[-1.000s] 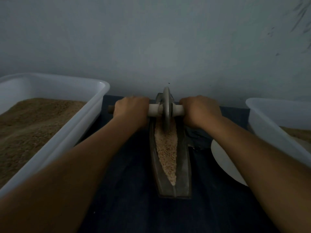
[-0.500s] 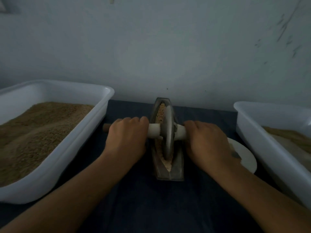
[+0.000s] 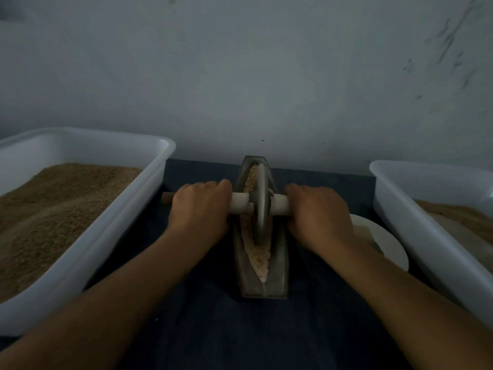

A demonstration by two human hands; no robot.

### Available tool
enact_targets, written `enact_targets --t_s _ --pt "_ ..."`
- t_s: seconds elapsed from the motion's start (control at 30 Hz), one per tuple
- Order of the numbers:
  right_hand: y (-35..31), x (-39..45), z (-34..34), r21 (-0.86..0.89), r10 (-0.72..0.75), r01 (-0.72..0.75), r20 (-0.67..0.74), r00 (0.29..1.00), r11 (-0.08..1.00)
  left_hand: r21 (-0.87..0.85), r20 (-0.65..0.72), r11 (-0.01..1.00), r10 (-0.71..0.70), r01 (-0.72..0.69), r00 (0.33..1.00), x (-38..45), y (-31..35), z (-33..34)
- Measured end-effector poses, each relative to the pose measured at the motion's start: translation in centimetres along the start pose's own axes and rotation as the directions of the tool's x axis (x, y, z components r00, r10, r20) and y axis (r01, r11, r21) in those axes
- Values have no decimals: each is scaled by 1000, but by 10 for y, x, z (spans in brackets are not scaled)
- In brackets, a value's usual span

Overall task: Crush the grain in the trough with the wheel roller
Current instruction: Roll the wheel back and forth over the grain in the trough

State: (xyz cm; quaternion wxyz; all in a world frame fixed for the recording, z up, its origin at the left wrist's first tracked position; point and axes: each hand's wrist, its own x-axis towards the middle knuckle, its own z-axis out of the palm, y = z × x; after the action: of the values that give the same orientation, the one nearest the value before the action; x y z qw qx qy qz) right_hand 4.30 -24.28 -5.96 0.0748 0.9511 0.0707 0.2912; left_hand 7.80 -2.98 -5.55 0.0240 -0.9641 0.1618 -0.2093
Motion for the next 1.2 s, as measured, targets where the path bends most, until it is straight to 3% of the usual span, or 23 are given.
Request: enact_targets --t_s 0.1,0.33,0.7,0.83,1.0,1.2 --pt "8 25 18 -55 33 -29 75 997 998 -20 -2 1000 -7 6 1000 30 -1 10" --pt "27 73 40 66 48 -66 236 970 996 -66 72 998 -15 20 997 80 -6 16" --pt "7 32 20 -39 40 -39 11 999 998 -61 168 998 -24 35 985 43 -4 7" --pt "-4 -4 -7 -33 -9 7 -58 998 999 -38 62 999 0 3 998 -1 -1 -5" --pt "-8 -34 -31 78 -41 42 -13 999 996 -38 -70 998 44 -46 997 -38 3 -20" --pt "-8 -31 -27 82 -33 34 -7 999 996 -36 -77 998 50 -53 996 -35 4 -17"
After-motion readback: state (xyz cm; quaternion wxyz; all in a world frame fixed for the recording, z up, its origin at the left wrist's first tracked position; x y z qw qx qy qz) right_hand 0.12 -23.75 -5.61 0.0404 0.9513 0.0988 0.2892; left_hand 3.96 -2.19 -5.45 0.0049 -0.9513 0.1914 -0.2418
